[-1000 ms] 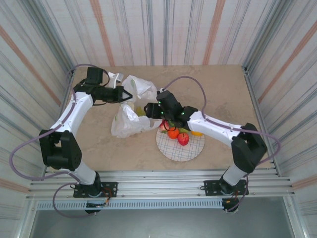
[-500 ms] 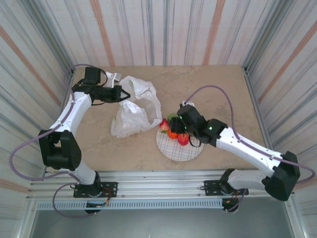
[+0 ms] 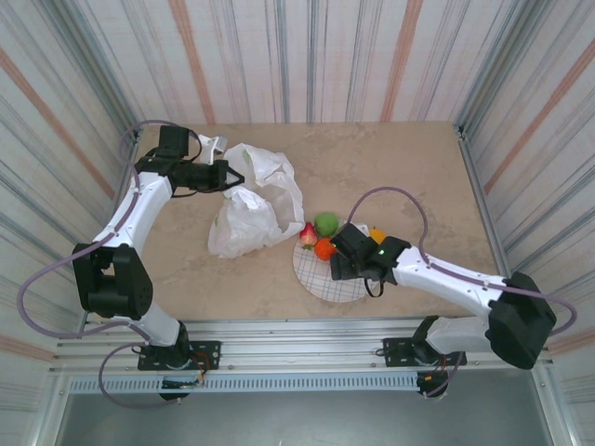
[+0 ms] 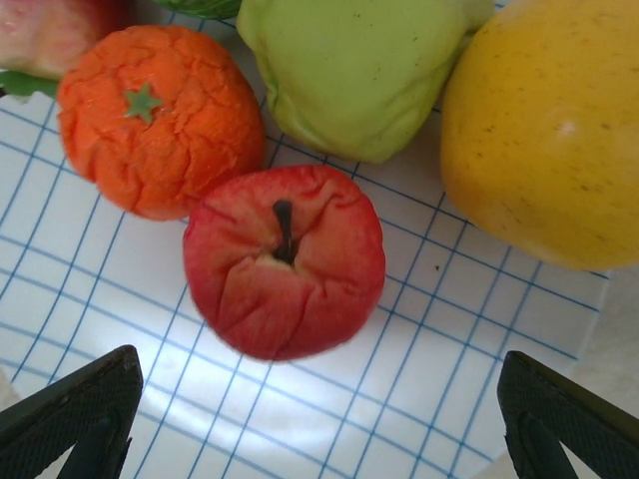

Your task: Place the fruits into the plastic bag

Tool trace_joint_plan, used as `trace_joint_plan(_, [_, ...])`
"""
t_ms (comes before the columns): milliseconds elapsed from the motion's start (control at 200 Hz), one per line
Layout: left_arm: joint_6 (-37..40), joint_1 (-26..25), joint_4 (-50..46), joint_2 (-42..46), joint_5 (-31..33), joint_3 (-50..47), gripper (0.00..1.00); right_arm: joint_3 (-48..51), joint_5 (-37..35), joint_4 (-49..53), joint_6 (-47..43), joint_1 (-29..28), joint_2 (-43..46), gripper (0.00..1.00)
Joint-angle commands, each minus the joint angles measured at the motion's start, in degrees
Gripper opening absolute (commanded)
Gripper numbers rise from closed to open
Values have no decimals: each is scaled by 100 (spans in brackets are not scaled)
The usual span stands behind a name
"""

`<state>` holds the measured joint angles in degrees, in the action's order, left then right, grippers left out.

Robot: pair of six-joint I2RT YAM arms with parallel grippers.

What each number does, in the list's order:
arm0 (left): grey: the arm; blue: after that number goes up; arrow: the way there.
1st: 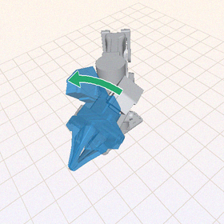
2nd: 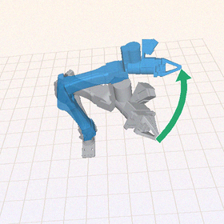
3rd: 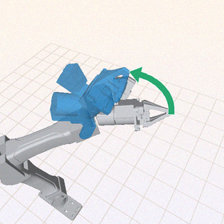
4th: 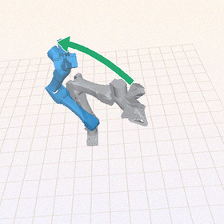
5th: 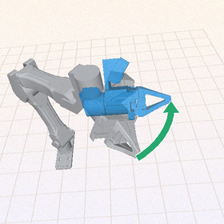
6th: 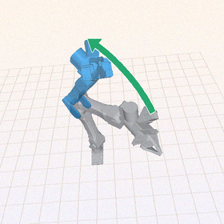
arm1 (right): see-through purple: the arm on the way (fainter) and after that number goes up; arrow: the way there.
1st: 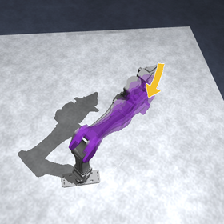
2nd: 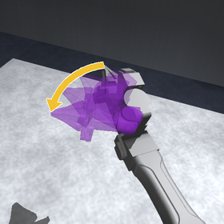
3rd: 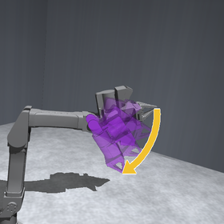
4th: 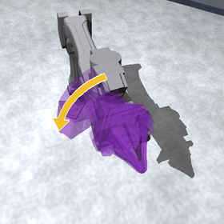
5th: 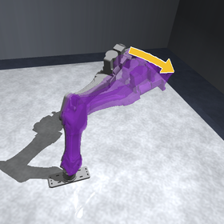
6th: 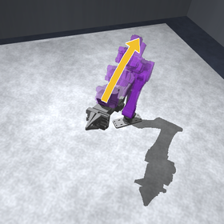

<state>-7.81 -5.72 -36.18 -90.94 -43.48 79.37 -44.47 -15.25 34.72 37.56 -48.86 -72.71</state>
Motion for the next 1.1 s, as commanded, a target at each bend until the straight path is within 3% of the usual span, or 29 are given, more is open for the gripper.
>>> trace_joint_plan(0, [-40,44,-55,120,-42,45,0,62,251,-422,-305,165,-279,93])
trace_joint_plan(621, [-45,44,-55,111,-72,52,0,14,527,-919,-750,472,-1161,64])
trace_joint_plan(827, [-45,44,-55,111,-67,47,0,74,464,-398,-629,382,-662,55])
trace_joint_plan(982, [-61,44,-48,103,-87,52,0,-27,247,260,-565,264,116,52])
trace_joint_plan(1092, [-88,44,-21,102,-134,51,0,-250,297,203,-672,275,684,51])
